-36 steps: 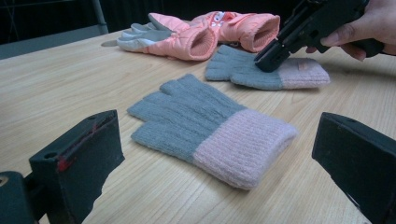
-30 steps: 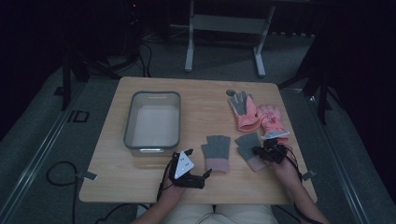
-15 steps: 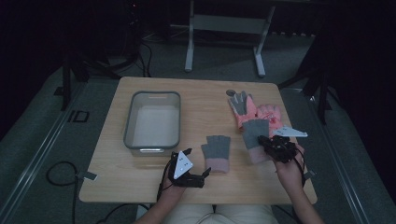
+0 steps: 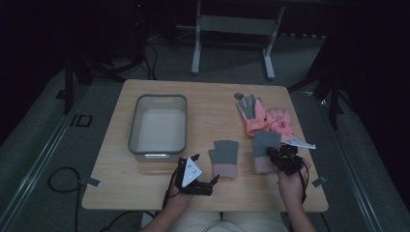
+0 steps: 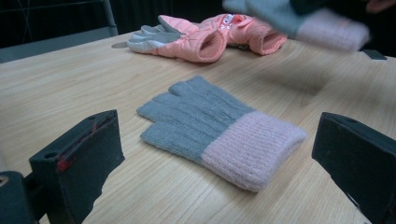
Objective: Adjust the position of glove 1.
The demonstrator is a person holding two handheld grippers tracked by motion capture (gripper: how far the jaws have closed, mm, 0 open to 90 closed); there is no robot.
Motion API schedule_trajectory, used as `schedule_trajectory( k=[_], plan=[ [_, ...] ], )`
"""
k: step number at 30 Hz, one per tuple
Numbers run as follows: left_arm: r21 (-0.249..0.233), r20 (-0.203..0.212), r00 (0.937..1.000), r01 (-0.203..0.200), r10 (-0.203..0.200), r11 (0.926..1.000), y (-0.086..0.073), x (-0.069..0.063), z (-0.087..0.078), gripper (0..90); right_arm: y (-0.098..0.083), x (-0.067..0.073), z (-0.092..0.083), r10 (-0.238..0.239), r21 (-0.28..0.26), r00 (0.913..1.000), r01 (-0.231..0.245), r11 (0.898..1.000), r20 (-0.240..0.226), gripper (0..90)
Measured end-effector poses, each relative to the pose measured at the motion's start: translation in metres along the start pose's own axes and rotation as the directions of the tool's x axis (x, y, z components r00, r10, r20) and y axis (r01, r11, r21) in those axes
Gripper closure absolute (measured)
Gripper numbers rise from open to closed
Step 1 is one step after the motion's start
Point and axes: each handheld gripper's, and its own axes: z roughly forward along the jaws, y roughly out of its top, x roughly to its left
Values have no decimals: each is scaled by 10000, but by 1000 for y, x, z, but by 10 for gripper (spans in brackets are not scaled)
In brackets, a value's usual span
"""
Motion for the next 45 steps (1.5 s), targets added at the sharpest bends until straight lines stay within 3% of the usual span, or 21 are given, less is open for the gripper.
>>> schedule_trajectory(
  k=[9,14,17,23,27,29,32,34,36,39,42,45],
  plan=[
    [-29,13,9995,-309,309,9995,0,-4,0,10,-24,-1,31,370,772,9992,-378,9963,119,839],
    [-49,248,9995,-169,170,9998,0,-2,0,10,-34,-3,45,457,1198,9982,-500,9915,383,805],
    [-67,203,9996,-190,191,9998,0,-2,0,9,-36,-2,47,249,1166,9987,-300,9927,448,780],
    [-49,182,9996,-200,201,9998,0,-2,0,10,-35,-5,47,393,1129,9988,-423,9927,291,750],
    [-30,188,9996,-205,205,9998,0,-2,1,10,-29,-4,44,5,1119,9987,-61,9937,503,734],
    [-30,175,9996,-199,200,9998,0,-2,0,10,-17,-3,35,-412,804,9982,376,9961,425,726],
    [-47,192,9996,-195,196,9998,0,-2,0,10,-5,-7,25,-939,464,9956,941,9945,-60,717],
    [-24,171,9996,-241,241,9997,0,-3,1,10,-2,-11,22,-1286,462,9905,1309,9903,-496,712],
    [-53,141,9994,-304,304,9995,0,-4,1,10,-2,-14,23,-1585,716,9865,1612,9843,-412,716],
    [-35,91,9992,-384,384,9993,0,-4,1,9,-5,-17,26,-1917,913,9786,1982,9759,-747,695],
    [-47,76,9993,-375,375,9993,0,-4,0,10,-8,-22,30,-2316,1107,9652,2451,9632,-1218,673],
    [-39,82,9995,-298,298,9995,0,-4,1,10,-9,-29,35,-2447,1421,9579,2659,9535,-1503,665]
  ],
)
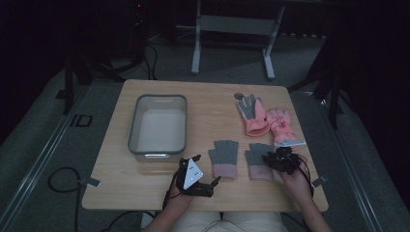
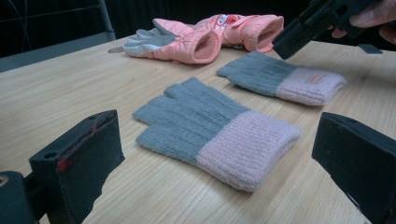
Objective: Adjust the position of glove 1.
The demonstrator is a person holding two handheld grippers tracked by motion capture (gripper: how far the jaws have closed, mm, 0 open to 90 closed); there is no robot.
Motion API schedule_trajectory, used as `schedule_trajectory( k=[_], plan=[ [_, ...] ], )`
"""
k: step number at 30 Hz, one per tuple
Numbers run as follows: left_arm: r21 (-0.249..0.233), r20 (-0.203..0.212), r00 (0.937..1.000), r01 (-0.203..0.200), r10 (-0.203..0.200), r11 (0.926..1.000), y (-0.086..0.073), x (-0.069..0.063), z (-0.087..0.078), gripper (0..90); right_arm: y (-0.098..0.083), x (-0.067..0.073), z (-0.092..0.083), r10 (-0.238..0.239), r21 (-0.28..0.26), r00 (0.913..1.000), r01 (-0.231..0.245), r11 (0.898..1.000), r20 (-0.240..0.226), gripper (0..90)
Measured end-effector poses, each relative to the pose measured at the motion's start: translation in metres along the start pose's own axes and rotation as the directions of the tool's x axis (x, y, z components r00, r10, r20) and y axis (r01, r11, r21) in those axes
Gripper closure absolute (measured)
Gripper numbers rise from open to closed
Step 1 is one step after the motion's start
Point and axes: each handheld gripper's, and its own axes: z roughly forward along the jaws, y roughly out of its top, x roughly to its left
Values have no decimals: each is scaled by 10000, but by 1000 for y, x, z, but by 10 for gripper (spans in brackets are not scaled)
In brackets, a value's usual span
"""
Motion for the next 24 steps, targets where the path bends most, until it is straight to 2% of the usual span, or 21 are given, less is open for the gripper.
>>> schedule_trajectory(
  k=[3,7,12,15,18,20,22,24],
  plan=[
    [-7,3,10000,-11,11,10000,0,0,0,10,-2,-4,2,-13,205,9995,20,9998,-324,661],
    [0,-11,10000,-1,1,10000,0,0,0,10,-6,-3,4,-8,329,9987,24,9995,-502,656],
    [10,-9,10000,-40,40,10000,0,0,0,10,-12,-2,11,-108,511,9990,129,9986,-422,656],
    [13,-5,10000,-43,43,10000,0,0,0,10,-12,-2,13,-52,632,9991,78,9980,-424,728],
    [17,-7,10000,-22,22,10000,0,0,0,10,-11,1,14,-257,782,9995,268,9966,-160,822],
    [24,-15,10000,-29,29,10000,0,0,0,10,-10,5,15,-314,828,9995,306,9961,84,847],
    [12,-11,10000,-20,20,10000,0,0,0,10,-9,6,14,-163,775,9997,149,9969,164,856],
    [18,-11,10000,-11,11,10000,0,0,0,10,-7,6,8,209,576,9998,-210,9981,26,862]
  ],
)
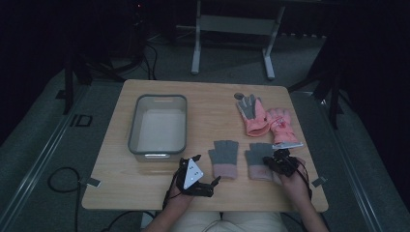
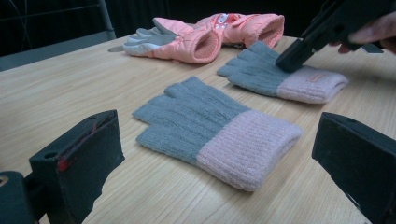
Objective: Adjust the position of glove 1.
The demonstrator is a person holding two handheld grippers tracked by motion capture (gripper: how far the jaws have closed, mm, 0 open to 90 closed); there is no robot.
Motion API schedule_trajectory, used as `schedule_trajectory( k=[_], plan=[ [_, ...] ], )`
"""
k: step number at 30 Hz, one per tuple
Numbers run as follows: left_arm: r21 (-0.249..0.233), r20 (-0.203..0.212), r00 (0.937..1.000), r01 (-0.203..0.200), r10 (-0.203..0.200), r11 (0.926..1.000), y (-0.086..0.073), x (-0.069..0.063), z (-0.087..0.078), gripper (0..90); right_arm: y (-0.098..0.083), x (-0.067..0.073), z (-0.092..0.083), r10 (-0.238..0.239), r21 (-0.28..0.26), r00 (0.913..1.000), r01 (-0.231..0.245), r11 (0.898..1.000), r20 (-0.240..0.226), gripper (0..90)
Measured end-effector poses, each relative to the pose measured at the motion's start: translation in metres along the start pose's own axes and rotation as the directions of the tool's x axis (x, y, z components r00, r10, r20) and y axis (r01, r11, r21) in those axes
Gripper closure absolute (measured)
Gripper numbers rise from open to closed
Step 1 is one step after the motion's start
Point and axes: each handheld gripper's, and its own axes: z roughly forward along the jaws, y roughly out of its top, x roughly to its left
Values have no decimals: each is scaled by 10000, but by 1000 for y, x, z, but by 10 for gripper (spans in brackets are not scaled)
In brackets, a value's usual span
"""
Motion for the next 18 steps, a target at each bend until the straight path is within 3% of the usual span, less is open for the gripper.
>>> schedule_trajectory(
  k=[1,2,6,8,12,18],
  plan=[
    [12,2,10000,5,-5,10000,0,0,0,10,0,0,0,0,0,10000,0,10000,0,862],
    [17,1,10000,8,-8,10000,0,0,0,10,6,0,-13,253,-447,9996,-260,9987,-161,863],
    [21,3,10000,4,-4,10000,0,0,0,10,16,4,-26,223,-879,9996,-237,9958,-173,863],
    [4,5,10000,18,-18,10000,0,0,0,10,27,8,-36,217,-1166,9986,-272,9928,-483,863],
    [29,12,10000,20,-20,10000,0,1,0,9,37,13,-40,256,-1396,9972,-353,9896,-706,863],
    [36,-79,9999,66,-65,10000,0,1,0,9,54,39,-27,63,-1534,9932,-243,9879,-1164,863]
  ],
)
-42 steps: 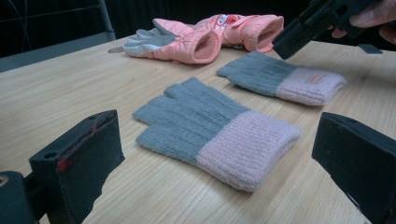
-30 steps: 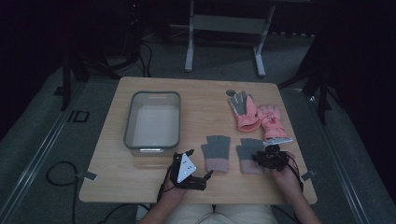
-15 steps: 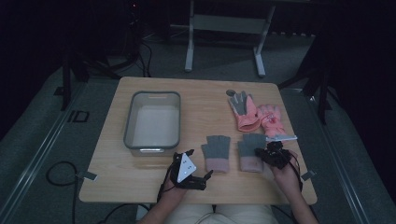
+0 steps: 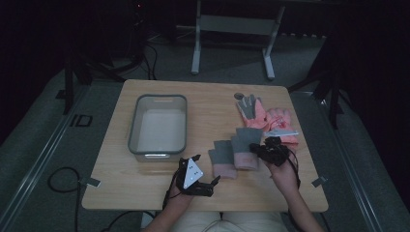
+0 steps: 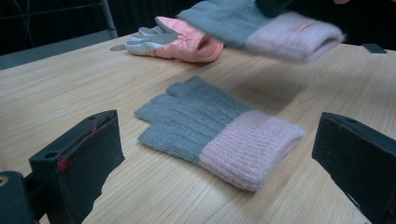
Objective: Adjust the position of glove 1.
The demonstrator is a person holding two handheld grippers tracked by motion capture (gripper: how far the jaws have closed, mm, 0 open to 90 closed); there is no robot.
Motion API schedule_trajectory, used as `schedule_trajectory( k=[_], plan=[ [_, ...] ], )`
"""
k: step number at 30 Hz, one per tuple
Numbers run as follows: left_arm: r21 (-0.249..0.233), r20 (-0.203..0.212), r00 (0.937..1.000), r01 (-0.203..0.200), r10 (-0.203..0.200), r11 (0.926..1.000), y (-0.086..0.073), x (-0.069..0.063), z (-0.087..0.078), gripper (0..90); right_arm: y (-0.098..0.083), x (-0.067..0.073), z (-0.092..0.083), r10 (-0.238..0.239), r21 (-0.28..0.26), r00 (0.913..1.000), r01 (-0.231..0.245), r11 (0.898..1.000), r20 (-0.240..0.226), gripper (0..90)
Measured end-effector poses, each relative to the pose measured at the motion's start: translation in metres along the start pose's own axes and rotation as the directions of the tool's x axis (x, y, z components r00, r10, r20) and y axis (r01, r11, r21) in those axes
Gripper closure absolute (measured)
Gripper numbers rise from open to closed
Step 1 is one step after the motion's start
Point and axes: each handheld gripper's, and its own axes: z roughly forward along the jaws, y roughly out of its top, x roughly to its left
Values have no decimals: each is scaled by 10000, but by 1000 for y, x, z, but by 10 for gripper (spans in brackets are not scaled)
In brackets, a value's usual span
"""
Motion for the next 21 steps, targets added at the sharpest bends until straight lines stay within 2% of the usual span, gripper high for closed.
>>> schedule_trajectory(
  k=[2,3,5,6,10,13,15,19,21],
  plan=[
    [-17,-8,10000,-59,59,10000,0,0,0,9,1,4,4,-12,24,9999,13,10000,-113,863],
    [-27,13,10000,-77,77,10000,0,0,0,9,3,12,11,-65,55,9997,66,10000,-245,862],
    [-3,21,10000,-90,90,10000,0,0,0,9,4,16,15,-80,110,9994,83,9999,-324,863],
    [11,21,10000,-78,78,10000,0,0,0,10,5,23,22,-143,183,9986,152,9997,-507,862],
    [22,42,9999,-116,116,9999,0,-1,0,9,6,36,33,-364,332,9972,386,9987,-658,862],
    [41,40,9999,-155,155,9999,0,-1,0,9,5,37,36,-357,402,9971,385,9984,-674,862],
    [57,62,9998,-163,163,9999,0,-1,0,9,1,42,43,-352,541,9961,396,9978,-806,862],
    [65,78,9999,-135,134,9999,0,-1,0,9,-4,42,52,-30,670,9960,91,9977,-895,862],
    [63,72,9999,-144,144,9999,0,-1,0,10,-6,43,54,-76,725,9955,145,9973,-945,861]
  ],
)
